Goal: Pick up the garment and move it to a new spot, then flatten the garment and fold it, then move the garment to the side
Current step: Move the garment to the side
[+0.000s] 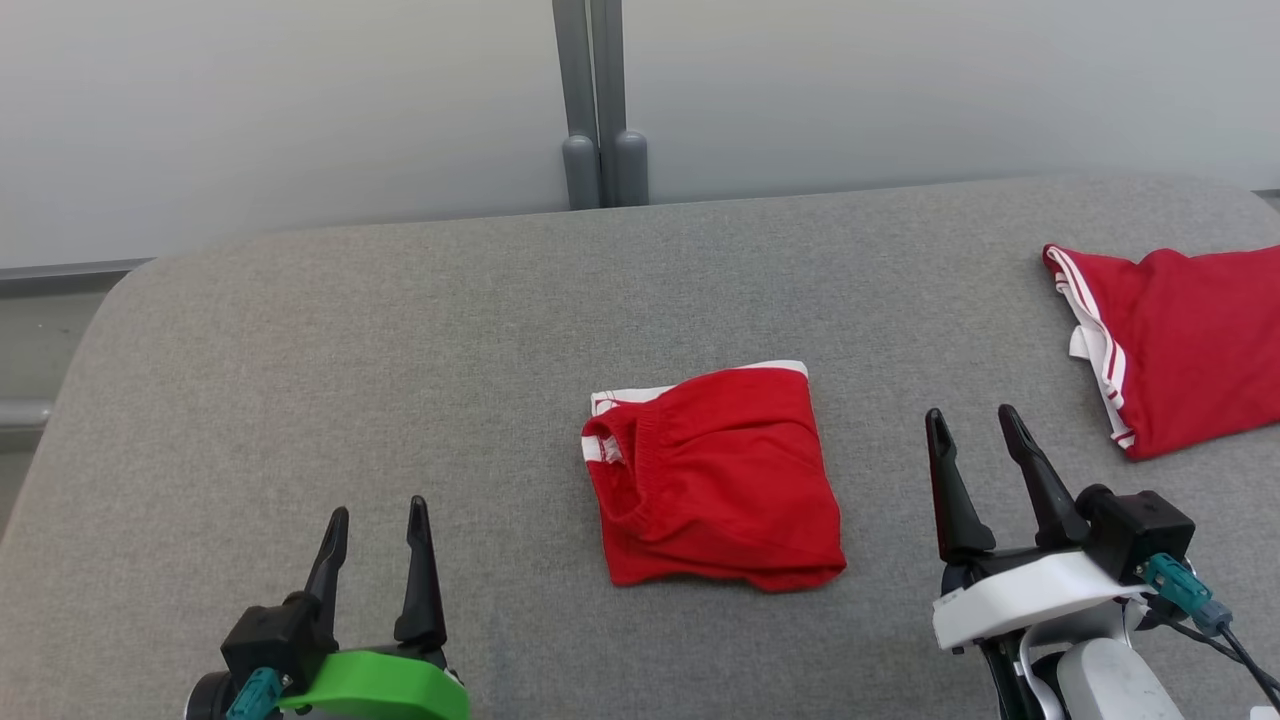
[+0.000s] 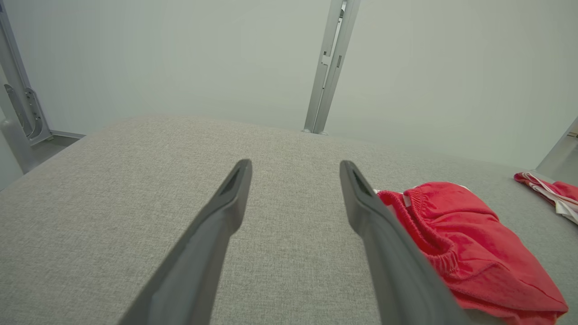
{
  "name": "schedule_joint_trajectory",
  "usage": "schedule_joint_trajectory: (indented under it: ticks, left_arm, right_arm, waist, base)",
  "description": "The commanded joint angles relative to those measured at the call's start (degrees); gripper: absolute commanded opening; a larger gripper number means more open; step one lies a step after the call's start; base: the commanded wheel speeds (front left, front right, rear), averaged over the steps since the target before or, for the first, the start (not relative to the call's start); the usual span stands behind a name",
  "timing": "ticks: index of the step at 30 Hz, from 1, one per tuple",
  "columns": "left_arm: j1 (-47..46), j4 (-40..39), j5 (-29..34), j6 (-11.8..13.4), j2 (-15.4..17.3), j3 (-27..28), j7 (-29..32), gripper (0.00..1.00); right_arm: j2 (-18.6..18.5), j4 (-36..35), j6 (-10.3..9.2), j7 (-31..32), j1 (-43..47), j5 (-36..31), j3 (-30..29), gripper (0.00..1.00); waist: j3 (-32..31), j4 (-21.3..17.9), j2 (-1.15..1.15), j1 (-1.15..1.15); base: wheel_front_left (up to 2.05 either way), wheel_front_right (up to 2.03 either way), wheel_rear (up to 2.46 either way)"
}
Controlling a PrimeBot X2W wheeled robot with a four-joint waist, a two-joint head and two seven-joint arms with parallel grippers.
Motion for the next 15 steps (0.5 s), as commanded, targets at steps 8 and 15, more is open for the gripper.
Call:
schedule_joint_trajectory:
  ticks: [8,15]
  left_arm:
    - [1.2,0.2,1.2,-1.0,-0.7,0.9,-0.1,1.00]
    - [1.3,0.4,1.6,-1.5,-1.3,0.8,-0.1,1.00]
  right_arm:
    - [0.0,1.0,0.02,-0.1,0.7,0.0,-0.3,1.00]
    - [-0.3,5.0,0.02,4.0,-2.9,0.0,-1.5,1.00]
  waist:
    - [-0.3,0.1,0.00,0.00]
    - [-0.1,0.7,0.00,0.00]
  base:
    - [0.00,0.00,0.00]
    - [0.00,0.00,0.00]
